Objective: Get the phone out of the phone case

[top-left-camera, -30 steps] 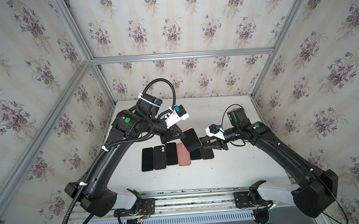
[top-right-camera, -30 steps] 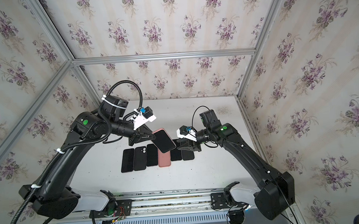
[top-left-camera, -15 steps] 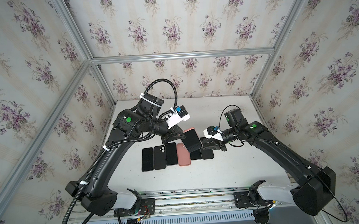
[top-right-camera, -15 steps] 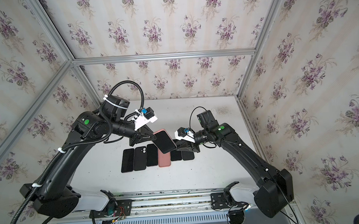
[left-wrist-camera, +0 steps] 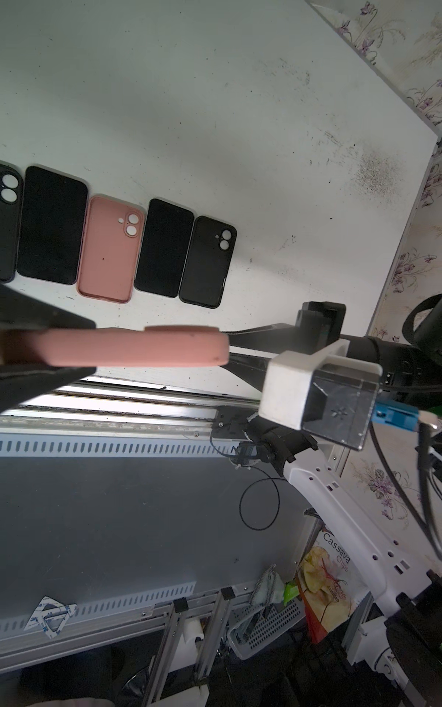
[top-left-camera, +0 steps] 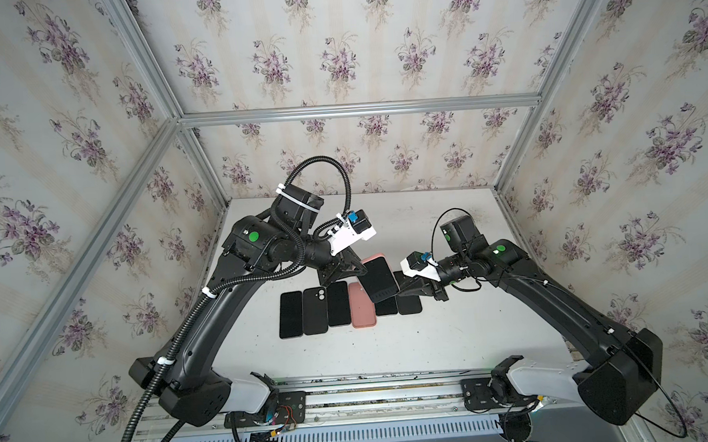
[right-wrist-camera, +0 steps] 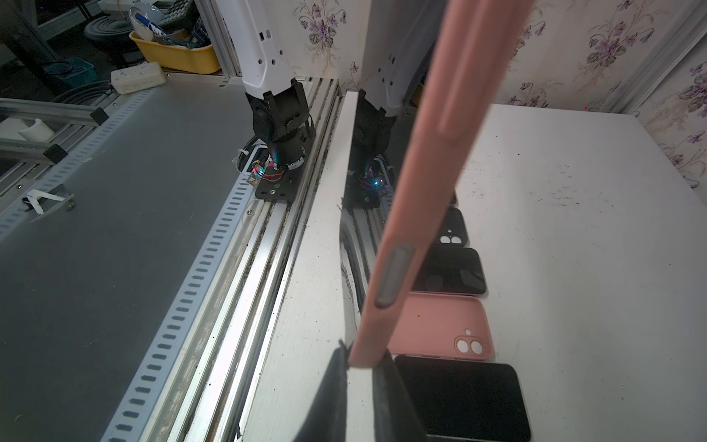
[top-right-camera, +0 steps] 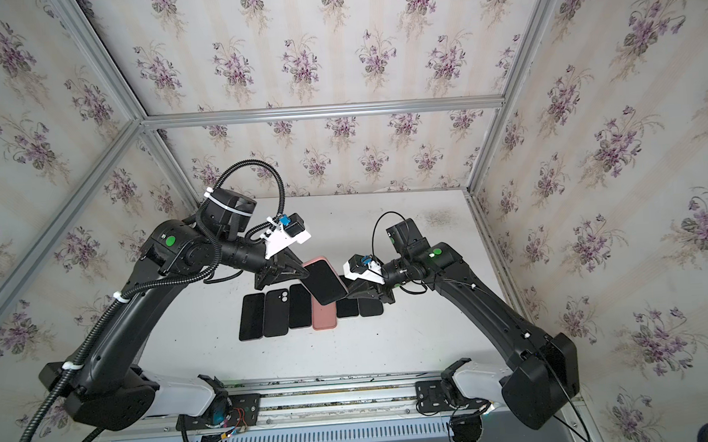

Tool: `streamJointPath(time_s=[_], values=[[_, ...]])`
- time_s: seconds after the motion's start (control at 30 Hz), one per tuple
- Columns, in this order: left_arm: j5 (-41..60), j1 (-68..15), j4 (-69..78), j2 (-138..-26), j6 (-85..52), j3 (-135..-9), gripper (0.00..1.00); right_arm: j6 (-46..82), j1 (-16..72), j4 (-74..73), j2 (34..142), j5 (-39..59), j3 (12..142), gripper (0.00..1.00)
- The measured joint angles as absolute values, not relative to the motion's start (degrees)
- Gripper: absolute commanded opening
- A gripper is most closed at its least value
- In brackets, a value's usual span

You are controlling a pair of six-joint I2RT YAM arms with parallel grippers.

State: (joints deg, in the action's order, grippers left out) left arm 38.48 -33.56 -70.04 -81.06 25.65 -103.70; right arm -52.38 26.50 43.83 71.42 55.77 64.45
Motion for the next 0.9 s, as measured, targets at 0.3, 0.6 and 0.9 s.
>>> streamJointPath(time_s=[0.3,0.6,0.9], values=[[39.3,-34.1,-70.9,-81.7,26.0,-104.1,0.0,-52.9,27.6,45.4,71.2,55.3,64.4,0.03],[42.5,-34.3,-71.5,-85.5,26.4,-107.3,0.0,-52.4,29.5,44.4,69.1,52.0,62.9,0.01],[46.5,-34.4,-68.7,-88.3,26.2,-108.6,0.0,-50.7,29.7,41.4,68.3,50.5,61.4,0.01]])
